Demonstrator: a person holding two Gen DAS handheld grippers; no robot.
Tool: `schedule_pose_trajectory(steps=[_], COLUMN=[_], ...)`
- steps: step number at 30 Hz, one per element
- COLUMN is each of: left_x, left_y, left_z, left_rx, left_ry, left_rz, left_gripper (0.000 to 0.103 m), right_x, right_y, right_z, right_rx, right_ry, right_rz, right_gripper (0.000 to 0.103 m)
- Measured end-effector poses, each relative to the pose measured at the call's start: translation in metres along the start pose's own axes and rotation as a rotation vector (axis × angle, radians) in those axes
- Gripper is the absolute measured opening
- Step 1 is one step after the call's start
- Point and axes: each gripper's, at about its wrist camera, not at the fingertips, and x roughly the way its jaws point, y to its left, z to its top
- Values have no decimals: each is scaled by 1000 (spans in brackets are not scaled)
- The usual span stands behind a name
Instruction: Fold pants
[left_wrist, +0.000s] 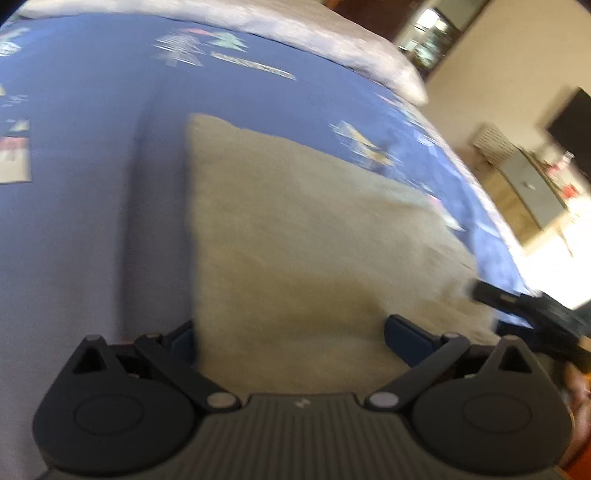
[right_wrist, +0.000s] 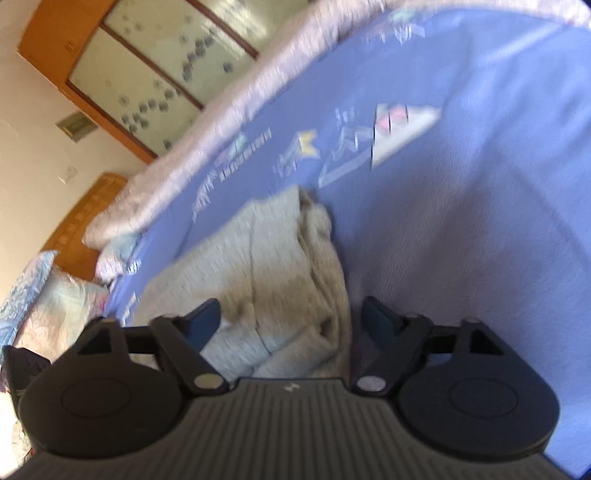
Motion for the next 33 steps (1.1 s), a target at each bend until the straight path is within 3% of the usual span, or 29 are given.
schedule_pose_trajectory(steps=[3,4,7,10,15,18,22,27,31,33], left_x=[1,-1,-19,-47,-116,-151,-156,-126,-124,-123], left_y=[-13,-13,-1,11,17,28,54,89,102,102], left_z=[-3,-1,8,18,33,24,-8,-54,-70,-67], left_rx=[57,51,-23,-94,-96,-103,-156,-236,-267,-265], left_ry=[-14,-17,-33,-84,-279,-354,-302,-157,-148,-145], left_rz=[68,85,60,-21,-62,-46,0,83,76,73], left_gripper=[83,66,32,18,18,18,18,27,46,68], right_x=[5,4,-4,-13,-21,-24,-12,8,1,-1], right_y=[7,9,18,41,108,140,150,118,80,68], right_z=[-4,-4,-5,-3,-1,-12,-34,-65,-71,-72], right_rx=[20,24,41,46,-38,-96,-154,-105,59,117], right_ry=[40,56,63,24,-29,-40,23,134,161,167], right_rz=[12,16,20,89,227,315,291,126,116,109], right_gripper=[52,47,38,36,35,35,35,36,43,52])
